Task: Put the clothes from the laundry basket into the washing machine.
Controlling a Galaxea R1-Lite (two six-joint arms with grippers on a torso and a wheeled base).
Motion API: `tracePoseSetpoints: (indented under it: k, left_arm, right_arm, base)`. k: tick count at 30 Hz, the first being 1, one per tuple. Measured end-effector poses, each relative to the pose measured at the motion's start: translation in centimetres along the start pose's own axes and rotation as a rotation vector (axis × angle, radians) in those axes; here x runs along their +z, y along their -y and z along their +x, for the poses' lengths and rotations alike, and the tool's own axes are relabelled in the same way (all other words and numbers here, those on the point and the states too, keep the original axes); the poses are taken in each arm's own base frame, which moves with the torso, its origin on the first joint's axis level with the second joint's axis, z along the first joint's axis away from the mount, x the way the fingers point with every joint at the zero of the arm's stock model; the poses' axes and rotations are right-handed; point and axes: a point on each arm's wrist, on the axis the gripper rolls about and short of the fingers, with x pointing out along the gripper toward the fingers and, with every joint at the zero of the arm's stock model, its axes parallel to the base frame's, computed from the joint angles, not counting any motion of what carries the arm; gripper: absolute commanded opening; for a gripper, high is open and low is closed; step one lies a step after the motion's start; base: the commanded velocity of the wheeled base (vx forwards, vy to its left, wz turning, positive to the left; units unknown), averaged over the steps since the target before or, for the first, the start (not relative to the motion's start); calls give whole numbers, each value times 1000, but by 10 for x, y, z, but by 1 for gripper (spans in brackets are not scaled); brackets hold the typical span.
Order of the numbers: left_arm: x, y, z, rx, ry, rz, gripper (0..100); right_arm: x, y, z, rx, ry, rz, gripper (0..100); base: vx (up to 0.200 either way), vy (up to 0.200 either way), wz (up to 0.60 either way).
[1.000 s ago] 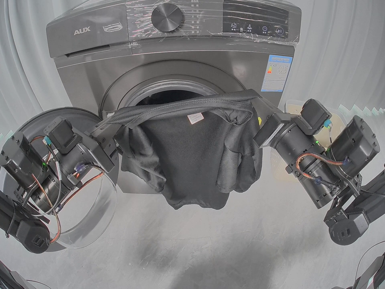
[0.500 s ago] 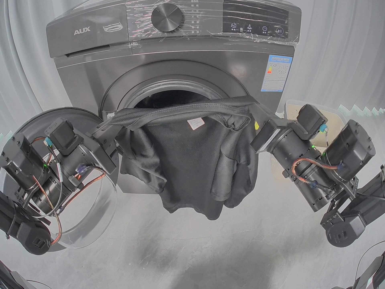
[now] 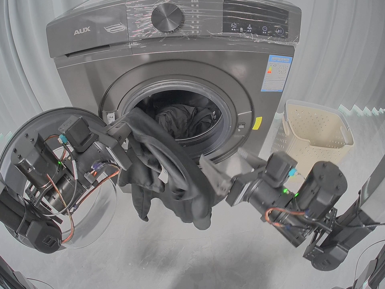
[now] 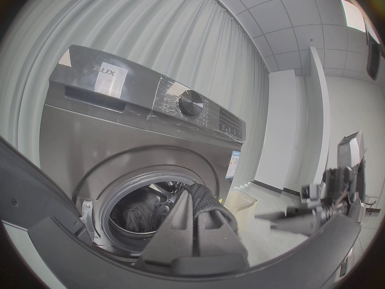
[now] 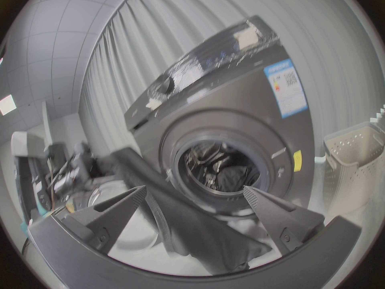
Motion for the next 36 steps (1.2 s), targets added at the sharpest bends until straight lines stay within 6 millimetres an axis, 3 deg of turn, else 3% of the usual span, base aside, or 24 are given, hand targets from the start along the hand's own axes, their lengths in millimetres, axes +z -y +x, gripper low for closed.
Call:
tracePoseSetpoints:
  k: [7,12,25,36]
  left_arm:
    - [1,8,14,-9,29,-1,0]
    - [-1,11,22,-20,40,-2,0]
    - [-3,13,26,-29,39,-3,0]
    - [-2,16,29,-39,47,-5,0]
  right_arm:
    - [-43,-5,-23,28,-194,-36,100]
    - [-57,0,-26,16,-250,-49,100]
    - [-73,35,25,-21,-201,-50,100]
    - [-98,42,46,-10,-218,-81,100]
  base:
    - [0,0,0]
    - [0,0,0]
    - [0,0,0]
    - [0,0,0]
